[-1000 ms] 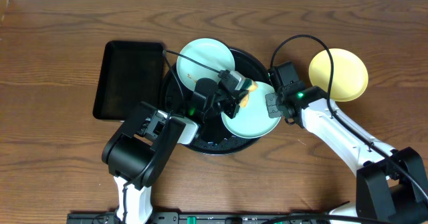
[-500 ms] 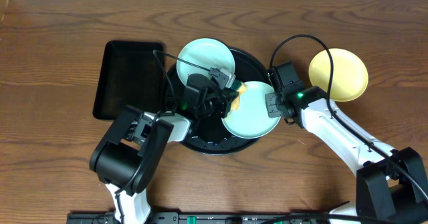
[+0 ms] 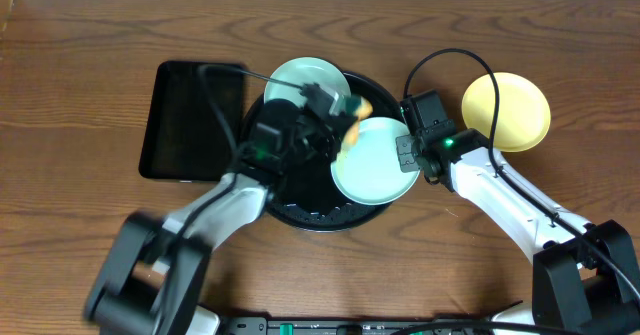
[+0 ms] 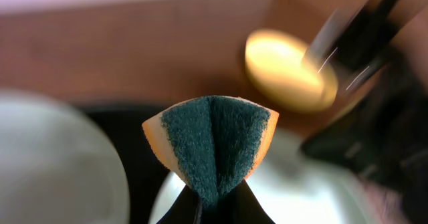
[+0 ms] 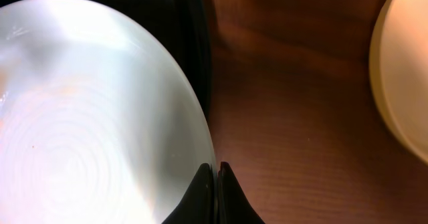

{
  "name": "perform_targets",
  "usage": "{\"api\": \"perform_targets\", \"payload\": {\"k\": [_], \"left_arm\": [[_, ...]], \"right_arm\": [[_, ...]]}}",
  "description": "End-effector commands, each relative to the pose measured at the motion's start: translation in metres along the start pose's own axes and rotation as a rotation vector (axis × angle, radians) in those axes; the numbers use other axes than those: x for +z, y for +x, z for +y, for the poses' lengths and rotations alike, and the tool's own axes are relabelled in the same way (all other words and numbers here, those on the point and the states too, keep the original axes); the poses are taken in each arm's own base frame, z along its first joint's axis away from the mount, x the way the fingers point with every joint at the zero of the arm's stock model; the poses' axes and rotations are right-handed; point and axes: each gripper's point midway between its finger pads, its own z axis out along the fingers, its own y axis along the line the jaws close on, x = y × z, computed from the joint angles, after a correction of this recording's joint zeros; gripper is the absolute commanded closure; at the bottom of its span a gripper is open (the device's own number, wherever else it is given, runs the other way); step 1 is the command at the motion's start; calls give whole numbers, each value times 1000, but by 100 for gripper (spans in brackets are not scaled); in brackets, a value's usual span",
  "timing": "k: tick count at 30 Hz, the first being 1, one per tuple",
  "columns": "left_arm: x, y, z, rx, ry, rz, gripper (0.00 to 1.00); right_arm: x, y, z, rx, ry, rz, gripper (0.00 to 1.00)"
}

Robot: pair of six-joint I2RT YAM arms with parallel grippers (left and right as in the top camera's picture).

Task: Clean dirty plates on tray and stack at the side
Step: 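Withdraw the left gripper with the sponge back over the black tray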

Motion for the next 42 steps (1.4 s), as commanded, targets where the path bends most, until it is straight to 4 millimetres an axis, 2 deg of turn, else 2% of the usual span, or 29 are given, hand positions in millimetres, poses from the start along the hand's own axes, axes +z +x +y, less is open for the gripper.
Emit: {"api": "perform_targets", "payload": {"k": [1, 4, 7, 12, 16, 18, 21, 24, 32, 36, 42], "left_arm": [[-33, -58, 6, -22, -80, -156, 92], [-60, -83, 15, -89, -117, -217, 93], [-85, -86, 39, -235, -185, -223, 92], [-123, -63, 79, -481, -275, -165, 93], [-150, -37, 105, -637, -337, -110, 93], [-161, -26, 113, -721, -343, -89, 92], [-174, -17, 114, -808, -297, -70, 93], [-181, -15, 112, -845, -259, -65, 93], [-184, 1, 109, -922, -265, -17, 92], [-184, 3, 108, -932, -265, -10, 93], [-182, 5, 97, -955, -208, 14, 92]], "right_arm": [[-1, -8, -7, -41, 44, -23, 99], [-12, -21, -9, -72, 54, -57, 99], [-31, -38, -15, -94, 85, -113, 99], [-84, -72, -24, -200, 181, -267, 99], [-135, -98, -32, -281, 357, -417, 99], [-154, -107, -29, -353, 452, -470, 99], [-174, -114, -12, -478, 569, -515, 99], [-183, -112, 10, -553, 623, -535, 99], [-205, -110, 52, -527, 813, -622, 99], [-208, -106, 59, -490, 831, -643, 99], [-220, -109, 52, -360, 847, -689, 99]]}}
